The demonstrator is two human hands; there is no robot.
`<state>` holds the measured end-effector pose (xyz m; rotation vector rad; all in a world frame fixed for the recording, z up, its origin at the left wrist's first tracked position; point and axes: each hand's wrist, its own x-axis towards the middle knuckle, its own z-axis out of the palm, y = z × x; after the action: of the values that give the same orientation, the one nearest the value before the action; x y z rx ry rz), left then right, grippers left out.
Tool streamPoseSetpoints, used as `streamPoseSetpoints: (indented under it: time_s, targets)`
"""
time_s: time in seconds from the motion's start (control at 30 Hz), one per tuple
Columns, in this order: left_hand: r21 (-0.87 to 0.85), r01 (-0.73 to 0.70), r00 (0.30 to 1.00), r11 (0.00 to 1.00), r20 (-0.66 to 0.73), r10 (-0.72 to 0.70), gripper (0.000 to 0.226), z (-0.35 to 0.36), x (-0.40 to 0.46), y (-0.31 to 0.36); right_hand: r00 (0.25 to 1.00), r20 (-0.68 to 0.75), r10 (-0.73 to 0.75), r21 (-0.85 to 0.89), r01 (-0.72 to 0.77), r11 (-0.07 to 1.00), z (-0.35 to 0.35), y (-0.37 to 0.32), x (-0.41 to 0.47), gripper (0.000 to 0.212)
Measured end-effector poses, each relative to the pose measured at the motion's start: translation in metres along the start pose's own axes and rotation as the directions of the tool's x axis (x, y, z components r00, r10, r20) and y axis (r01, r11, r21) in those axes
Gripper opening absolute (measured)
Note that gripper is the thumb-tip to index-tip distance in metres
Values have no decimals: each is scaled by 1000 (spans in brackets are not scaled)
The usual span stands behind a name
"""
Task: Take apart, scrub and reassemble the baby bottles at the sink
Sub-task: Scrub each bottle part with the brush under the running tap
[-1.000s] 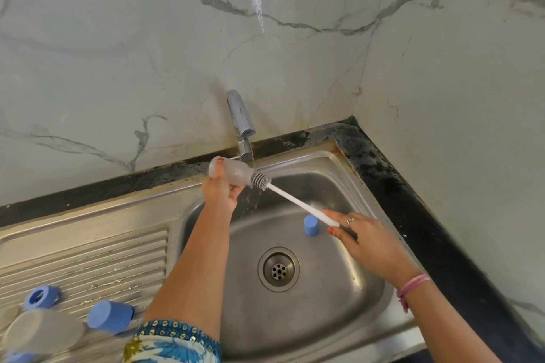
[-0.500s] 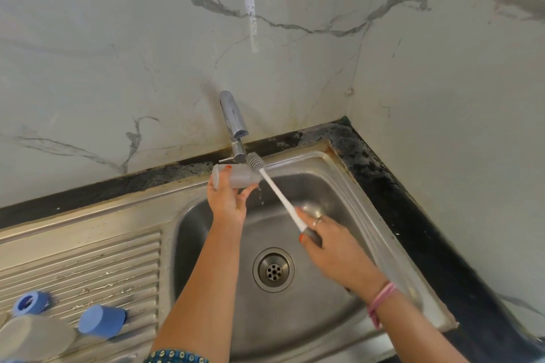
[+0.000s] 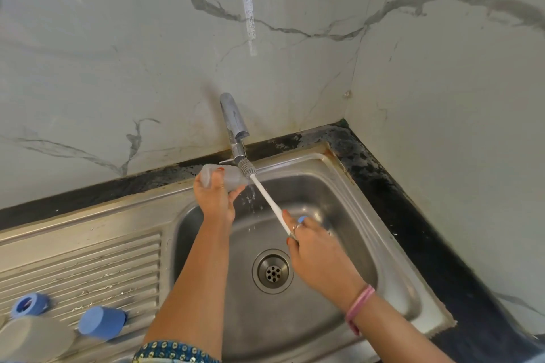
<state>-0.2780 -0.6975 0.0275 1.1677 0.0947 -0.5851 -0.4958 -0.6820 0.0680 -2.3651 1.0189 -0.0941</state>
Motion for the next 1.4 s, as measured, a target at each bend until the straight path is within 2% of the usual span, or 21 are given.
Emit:
streamPoseSetpoints:
  time_s: [0.07,0.2,0.27,0.37,0.47,0.57,0.67,0.8,0.93,1.03,1.13,1.2,1.3,1.4]
  targets:
    - [5,1,1000,1000,-4,-1,47,-1,2,3,1000,2,-4,17,4,1000,7,-3,-10,54]
    - [101,15,990,995,137,-29,48,-1,-5,0,998,-38,41,39,-39,998,-3,0,9,53]
    - [143,-3,986,990,163,-20,51,1,-5,-1,998,-41,52,50,-50,997,-8,0,15,53]
    - [143,-41,995,989,91,28,51,4,1,7,999,-39,20,-15,-21,1000,-1,-7,3,55]
    - [159,-57,997,986,60,48,53,2,2,8,1000,-21,19,18,-18,1000,10,-10,-11,56]
    - [178,-7,990,984,139,-18,53,2,-5,2,998,-26,61,120,-58,991,1,-6,2,52]
    - [173,13,975,985,218,-51,46,9,-14,-4,997,-24,71,142,-67,988,-12,-5,17,52]
    - [29,30,993,999,113,-33,9,24,-13,-2,996,-75,55,164,-42,986,-14,-11,12,53]
    - [-22,-24,998,999,58,25,13,32,-9,-2,994,-109,27,154,-10,988,-9,-15,-3,52]
    - [-65,-2,1000,998,26,3,5,30,-3,-6,996,-85,20,151,-7,988,-9,-17,-14,53]
    - [-162,26,1000,986,2,-26,39,27,3,-6,997,-79,15,186,0,983,-11,-15,-17,55]
    - [-234,65,998,970,20,-62,51,27,2,-6,997,-77,9,196,6,981,-9,-17,-18,55]
    - [-170,168,986,971,6,-169,55,35,-5,-4,997,-74,29,209,-13,978,-6,-18,-17,55]
    - [-73,162,986,984,-35,-165,76,38,-5,-6,997,-66,48,298,-26,954,-7,-15,-13,53]
